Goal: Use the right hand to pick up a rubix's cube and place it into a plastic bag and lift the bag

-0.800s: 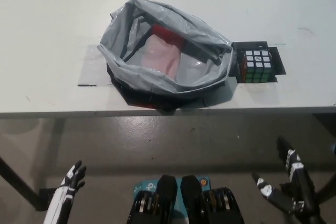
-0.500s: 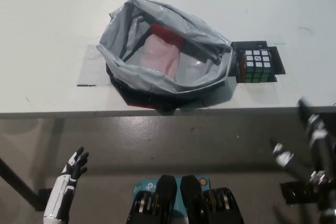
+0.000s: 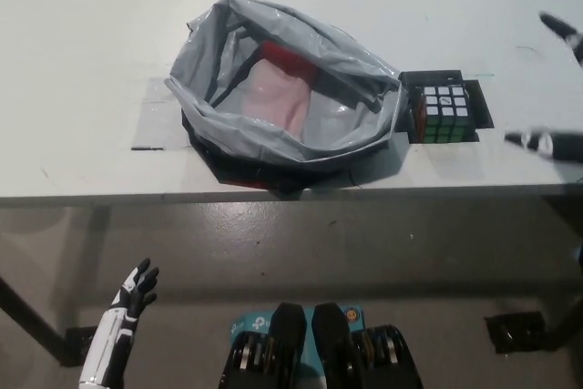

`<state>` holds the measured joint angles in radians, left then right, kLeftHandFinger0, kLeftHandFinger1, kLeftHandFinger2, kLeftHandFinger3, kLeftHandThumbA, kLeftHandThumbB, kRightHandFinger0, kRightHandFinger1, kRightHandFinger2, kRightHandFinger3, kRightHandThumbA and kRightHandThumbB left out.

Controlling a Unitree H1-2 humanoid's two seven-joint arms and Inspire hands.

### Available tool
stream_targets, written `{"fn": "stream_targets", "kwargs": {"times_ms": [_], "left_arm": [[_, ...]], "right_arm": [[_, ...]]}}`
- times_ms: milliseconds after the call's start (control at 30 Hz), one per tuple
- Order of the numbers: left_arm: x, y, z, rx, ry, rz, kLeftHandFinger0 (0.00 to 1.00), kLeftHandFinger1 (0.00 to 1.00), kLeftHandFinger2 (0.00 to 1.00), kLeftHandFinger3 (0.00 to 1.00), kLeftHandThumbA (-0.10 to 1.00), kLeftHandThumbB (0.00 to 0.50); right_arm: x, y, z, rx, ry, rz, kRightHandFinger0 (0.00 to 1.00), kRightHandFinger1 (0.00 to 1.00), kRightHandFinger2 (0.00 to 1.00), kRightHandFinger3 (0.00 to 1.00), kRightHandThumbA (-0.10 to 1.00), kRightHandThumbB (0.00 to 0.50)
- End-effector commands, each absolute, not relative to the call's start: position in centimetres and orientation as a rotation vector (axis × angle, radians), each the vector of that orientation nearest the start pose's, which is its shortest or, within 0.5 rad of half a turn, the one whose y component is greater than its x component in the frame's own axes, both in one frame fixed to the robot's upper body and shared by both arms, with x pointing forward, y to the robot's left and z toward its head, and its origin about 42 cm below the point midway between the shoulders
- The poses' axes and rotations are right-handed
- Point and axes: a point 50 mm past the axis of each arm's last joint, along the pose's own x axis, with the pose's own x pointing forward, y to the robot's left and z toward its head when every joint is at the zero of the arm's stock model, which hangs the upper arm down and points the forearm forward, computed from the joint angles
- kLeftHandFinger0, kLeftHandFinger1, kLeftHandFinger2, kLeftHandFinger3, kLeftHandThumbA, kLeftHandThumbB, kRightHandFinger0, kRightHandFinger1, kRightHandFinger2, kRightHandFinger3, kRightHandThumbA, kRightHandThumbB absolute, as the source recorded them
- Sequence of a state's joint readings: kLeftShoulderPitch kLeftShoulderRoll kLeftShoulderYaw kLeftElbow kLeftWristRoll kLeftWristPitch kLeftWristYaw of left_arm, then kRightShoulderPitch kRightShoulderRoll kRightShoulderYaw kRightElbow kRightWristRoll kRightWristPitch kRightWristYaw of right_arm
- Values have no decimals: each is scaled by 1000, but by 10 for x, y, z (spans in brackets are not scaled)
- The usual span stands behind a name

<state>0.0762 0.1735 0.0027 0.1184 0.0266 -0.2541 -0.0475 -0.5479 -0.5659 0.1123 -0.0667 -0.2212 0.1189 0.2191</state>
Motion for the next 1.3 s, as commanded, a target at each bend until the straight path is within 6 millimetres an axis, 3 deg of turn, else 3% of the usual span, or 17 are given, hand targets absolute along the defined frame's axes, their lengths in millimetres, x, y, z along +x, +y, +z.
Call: {"fn": "stream_targets", "kwargs": {"times_ms": [0,100,200,467,600,633,800,933,1267], "left_arm": [[248,269,70,200,-132,-84,1000,1000,1000,1000,1000,402],[250,270,71,191,-118,-93,1000,1000,1000,1000,1000,401],[251,269,72,191,-119,-96,1000,1000,1000,1000,1000,403],[253,271,72,197,-130,-96,1000,1000,1000,1000,1000,406],[255,270,73,196,-133,-104,1000,1000,1000,1000,1000,408],[255,270,73,196,-133,-105,1000,1000,1000,1000,1000,409],[253,270,71,208,-129,-105,1000,1000,1000,1000,1000,426],[254,268,71,214,-130,-110,1000,1000,1000,1000,1000,428],[250,268,69,215,-125,-115,1000,1000,1000,1000,1000,424]], "right_arm": [[471,-295,371,-1109,-174,374,1000,1000,1000,1000,1000,435],[503,-286,384,-1144,-56,433,1000,1000,1000,1000,1000,487],[523,-283,385,-1118,-6,444,1000,1000,1000,1000,1000,500],[554,-280,381,-1098,108,460,1000,1000,1000,1000,998,499],[561,-277,380,-1136,142,474,1000,1000,1000,1000,999,478],[563,-276,379,-1144,154,472,1000,1000,1000,1000,1000,499],[570,-270,372,-1181,174,473,1000,1000,1000,1000,1000,500],[574,-265,369,-1191,179,491,1000,1000,1000,1000,1000,454],[576,-242,356,-1155,201,545,1000,1000,1000,1000,931,500]]}}
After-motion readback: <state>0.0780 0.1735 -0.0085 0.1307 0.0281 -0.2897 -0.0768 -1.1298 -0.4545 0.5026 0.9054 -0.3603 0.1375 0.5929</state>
